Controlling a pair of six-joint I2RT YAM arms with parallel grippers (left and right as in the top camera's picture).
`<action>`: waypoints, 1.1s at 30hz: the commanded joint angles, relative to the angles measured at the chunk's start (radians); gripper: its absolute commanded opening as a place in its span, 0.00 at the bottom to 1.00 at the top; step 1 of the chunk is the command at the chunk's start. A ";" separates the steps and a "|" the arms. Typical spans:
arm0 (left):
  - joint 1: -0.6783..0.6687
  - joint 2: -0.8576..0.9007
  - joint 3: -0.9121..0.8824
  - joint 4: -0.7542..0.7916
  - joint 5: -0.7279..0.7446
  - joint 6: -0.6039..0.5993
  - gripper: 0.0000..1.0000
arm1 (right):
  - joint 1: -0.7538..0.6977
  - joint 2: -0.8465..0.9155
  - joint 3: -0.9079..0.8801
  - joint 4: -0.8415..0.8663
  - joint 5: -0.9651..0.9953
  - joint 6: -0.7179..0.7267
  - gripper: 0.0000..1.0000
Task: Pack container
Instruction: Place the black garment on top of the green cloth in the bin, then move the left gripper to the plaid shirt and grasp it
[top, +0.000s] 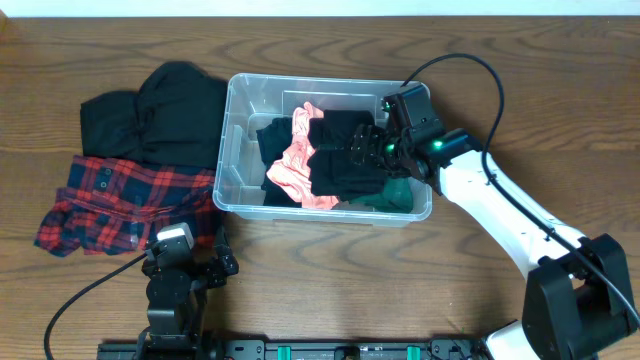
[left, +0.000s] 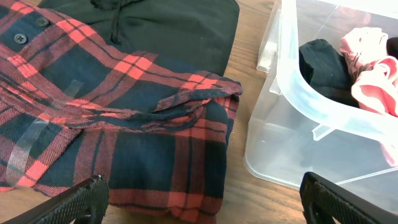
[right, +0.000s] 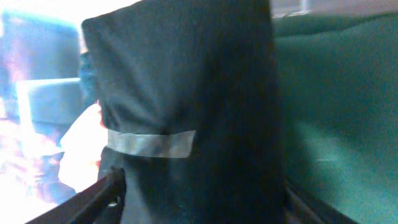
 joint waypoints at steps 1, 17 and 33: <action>-0.006 -0.007 -0.015 0.001 -0.004 -0.010 0.98 | -0.047 -0.063 0.015 -0.012 0.100 -0.097 0.75; -0.006 -0.007 -0.015 0.022 -0.081 0.029 0.98 | -0.642 -0.409 0.058 -0.305 0.050 -0.193 0.99; -0.006 0.035 0.084 0.045 -0.047 -0.114 0.98 | -0.763 -0.352 0.054 -0.434 0.050 -0.188 0.99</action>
